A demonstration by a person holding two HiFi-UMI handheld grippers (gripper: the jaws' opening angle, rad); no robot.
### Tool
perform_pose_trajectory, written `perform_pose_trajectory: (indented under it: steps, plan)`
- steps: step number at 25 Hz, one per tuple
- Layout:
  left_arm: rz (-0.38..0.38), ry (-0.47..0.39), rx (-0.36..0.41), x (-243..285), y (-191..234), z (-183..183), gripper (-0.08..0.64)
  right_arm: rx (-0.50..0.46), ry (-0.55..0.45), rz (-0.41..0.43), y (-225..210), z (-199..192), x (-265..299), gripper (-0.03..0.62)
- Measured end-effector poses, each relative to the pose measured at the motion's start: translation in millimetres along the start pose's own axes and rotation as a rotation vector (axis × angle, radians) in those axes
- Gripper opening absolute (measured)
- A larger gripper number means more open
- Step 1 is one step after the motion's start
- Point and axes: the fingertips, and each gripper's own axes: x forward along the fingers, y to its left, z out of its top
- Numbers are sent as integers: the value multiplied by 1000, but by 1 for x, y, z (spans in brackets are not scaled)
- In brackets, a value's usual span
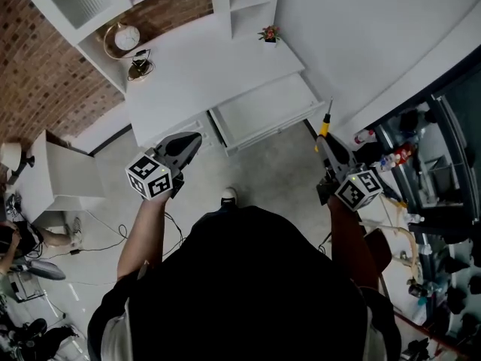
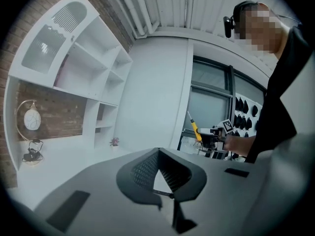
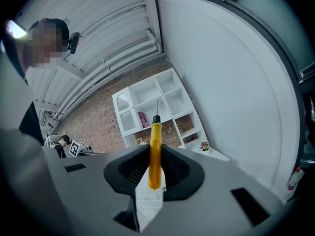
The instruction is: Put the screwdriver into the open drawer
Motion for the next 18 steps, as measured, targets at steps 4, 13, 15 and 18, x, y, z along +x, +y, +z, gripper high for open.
perform_pose_trajectory:
  steps: [4, 13, 15, 18]
  plan:
    - [-11, 10, -5, 8, 18, 1, 15, 9, 1, -6, -4, 0, 19, 83]
    - [-30, 24, -5, 19, 57, 11, 15, 17, 1, -28, -8, 1, 59, 83]
    - [-33, 26, -8, 20, 66, 13, 15, 15, 9, -29, -7, -1, 67, 81]
    - [-41, 30, -11, 22, 77, 14, 15, 9, 14, -28, -7, -2, 78, 83]
